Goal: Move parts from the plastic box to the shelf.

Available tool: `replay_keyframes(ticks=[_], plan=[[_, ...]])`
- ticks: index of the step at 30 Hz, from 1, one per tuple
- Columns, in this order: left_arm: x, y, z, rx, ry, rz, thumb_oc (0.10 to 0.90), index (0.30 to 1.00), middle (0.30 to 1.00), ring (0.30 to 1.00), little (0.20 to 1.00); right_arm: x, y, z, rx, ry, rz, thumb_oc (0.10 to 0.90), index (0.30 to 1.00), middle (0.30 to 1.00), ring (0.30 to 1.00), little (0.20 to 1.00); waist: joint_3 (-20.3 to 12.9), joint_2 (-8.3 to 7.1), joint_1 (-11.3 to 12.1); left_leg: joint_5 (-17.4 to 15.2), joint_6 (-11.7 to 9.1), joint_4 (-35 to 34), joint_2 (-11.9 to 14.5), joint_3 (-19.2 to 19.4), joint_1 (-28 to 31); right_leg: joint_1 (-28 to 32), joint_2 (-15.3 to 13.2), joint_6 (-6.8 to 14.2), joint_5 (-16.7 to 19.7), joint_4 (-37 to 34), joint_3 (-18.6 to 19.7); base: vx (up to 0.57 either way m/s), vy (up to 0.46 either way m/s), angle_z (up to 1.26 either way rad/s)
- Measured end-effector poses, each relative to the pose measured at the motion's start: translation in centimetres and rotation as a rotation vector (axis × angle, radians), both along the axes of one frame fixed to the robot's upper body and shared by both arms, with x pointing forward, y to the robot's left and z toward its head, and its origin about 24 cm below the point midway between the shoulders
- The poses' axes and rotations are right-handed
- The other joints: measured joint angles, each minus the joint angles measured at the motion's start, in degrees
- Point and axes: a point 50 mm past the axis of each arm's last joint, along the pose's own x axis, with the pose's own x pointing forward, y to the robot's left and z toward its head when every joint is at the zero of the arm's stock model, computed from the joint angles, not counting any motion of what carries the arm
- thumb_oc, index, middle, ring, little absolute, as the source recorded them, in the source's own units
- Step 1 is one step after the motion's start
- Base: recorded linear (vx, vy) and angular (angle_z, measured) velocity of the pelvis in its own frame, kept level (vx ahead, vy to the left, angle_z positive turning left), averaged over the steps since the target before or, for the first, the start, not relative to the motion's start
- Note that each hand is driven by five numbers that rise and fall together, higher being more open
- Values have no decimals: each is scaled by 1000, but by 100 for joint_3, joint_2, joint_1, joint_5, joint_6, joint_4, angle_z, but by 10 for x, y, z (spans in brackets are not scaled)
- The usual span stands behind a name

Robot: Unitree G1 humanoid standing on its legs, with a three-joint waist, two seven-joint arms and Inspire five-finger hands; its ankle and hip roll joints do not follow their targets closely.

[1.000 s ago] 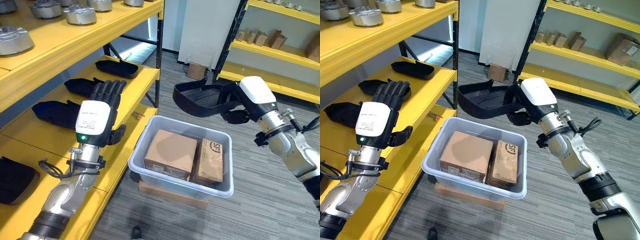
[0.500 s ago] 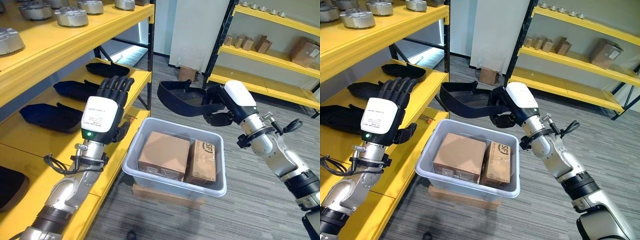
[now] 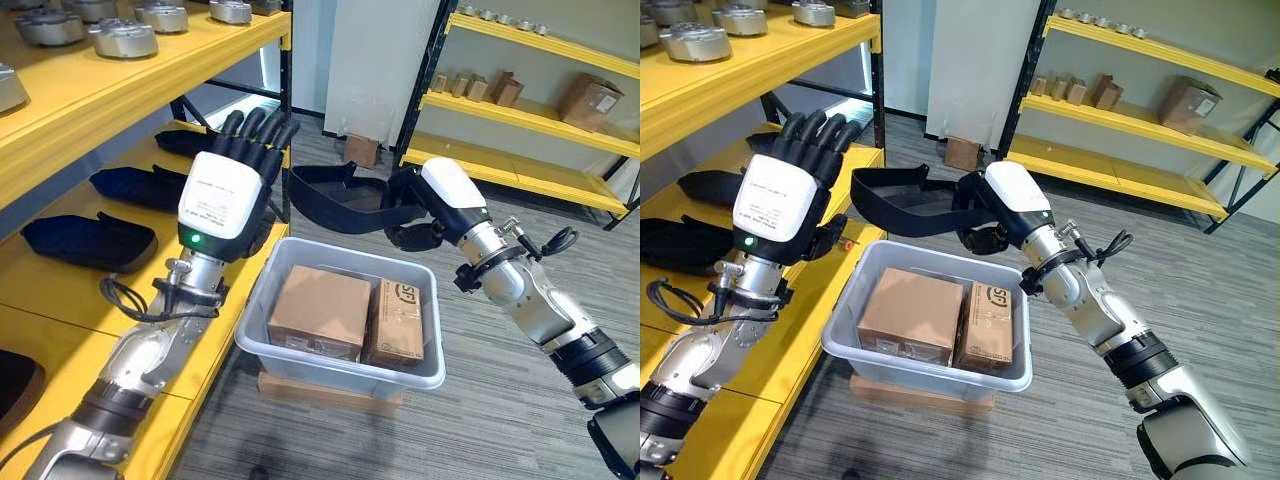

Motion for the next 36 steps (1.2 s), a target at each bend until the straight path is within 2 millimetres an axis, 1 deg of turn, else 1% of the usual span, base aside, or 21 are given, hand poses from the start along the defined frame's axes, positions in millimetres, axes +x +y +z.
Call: replay_keyframes(ticks=[4,8,14,21,28,31,33,36], plan=[[-2,-7,12,73,-49,-33,900,1000,1000,1000,1000,0,1,-1,-4,5,5,400,300,300,300,300,-1,0,-18,-1,-3,0,10,6,1,0,11,-5,4,-11,5,0,0,0],[-1,-20,19,164,-79,-89,900,1000,1000,1000,1000,0,1,-2,-5,9,3,400,300,300,300,300,-5,-4,-15,-2,-4,1,10,8,2,0,13,-6,5,-14,9,0,0,0],[0,-27,20,223,-74,-121,900,1000,1000,1000,1000,3,1,-2,0,15,-7,400,300,300,300,300,-7,-2,-106,-1,-4,1,7,19,12,2,12,-10,11,-13,22,0,0,0],[1,-32,12,240,-30,-137,900,1000,1000,1000,1000,4,4,-6,-4,34,-2,400,300,300,300,300,-15,13,-178,-12,-9,1,12,110,79,3,13,-10,29,-15,121,-1,3,-7],[2,-37,6,202,-11,-148,900,1000,1000,1000,1000,5,2,-8,-9,44,-11,400,300,300,300,300,-74,74,-171,-20,-10,1,14,170,108,-10,18,-13,52,-24,193,-3,0,-3],[3,-41,0,182,15,-153,900,1000,1000,1000,1000,6,1,-11,-16,58,-17,400,300,300,300,300,-138,107,-172,-20,-9,0,14,174,107,-12,20,-12,56,-28,196,0,0,0],[3,-44,-8,140,48,-162,900,1000,1000,1000,1000,7,0,-14,-24,72,-21,400,300,300,300,300,-162,122,-172,-21,-9,0,17,174,106,-14,22,-13,57,-28,198,0,0,0],[3,-44,-11,135,60,-160,900,1000,1000,1000,1000,7,1,-16,-34,85,-22,400,300,300,300,300,-162,123,-175,-19,-10,0,20,179,107,-18,25,-16,60,-28,207,0,0,0]])
